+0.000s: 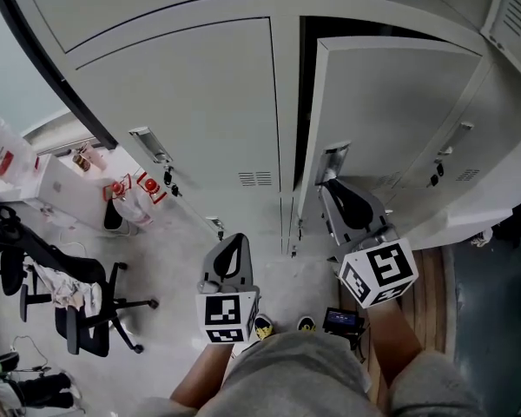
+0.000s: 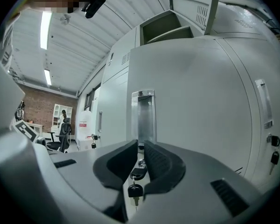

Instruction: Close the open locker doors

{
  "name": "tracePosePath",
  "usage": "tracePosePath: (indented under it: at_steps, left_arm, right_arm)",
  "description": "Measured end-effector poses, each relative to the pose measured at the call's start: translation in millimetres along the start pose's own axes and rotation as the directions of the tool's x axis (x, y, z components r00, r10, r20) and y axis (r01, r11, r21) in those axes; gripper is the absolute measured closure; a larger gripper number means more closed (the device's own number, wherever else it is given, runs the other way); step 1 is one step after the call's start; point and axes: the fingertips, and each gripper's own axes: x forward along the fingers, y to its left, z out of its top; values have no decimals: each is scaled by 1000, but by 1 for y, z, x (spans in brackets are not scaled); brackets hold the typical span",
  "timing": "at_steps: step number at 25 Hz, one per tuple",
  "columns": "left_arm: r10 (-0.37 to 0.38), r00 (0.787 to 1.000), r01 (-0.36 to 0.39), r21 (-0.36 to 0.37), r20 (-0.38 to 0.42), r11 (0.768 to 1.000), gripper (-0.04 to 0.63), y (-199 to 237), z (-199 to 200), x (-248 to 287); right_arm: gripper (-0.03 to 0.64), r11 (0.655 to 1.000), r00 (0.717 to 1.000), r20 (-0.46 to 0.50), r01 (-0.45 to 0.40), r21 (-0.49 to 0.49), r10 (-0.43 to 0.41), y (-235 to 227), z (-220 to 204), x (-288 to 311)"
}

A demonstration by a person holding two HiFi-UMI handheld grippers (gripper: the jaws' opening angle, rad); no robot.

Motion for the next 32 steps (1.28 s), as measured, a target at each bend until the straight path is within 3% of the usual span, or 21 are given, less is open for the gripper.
tracePosePath:
  at_steps: [5, 13, 32]
  left_arm:
    - [14, 1000, -14, -8, -1, 1000, 586, 9, -1, 2]
    - [24, 1000, -25, -15, -8, 1000, 586, 19, -2, 7]
    - [15, 1000, -15, -17, -2, 1000, 586, 23, 0, 6]
  right_arm:
    - [561, 999, 999, -2, 41, -4, -41, -7, 0, 17]
    - [577, 990, 993, -37, 104, -95, -108, -16, -1, 38]
    - [586, 986, 985, -78, 149, -75, -155, -30, -8, 55]
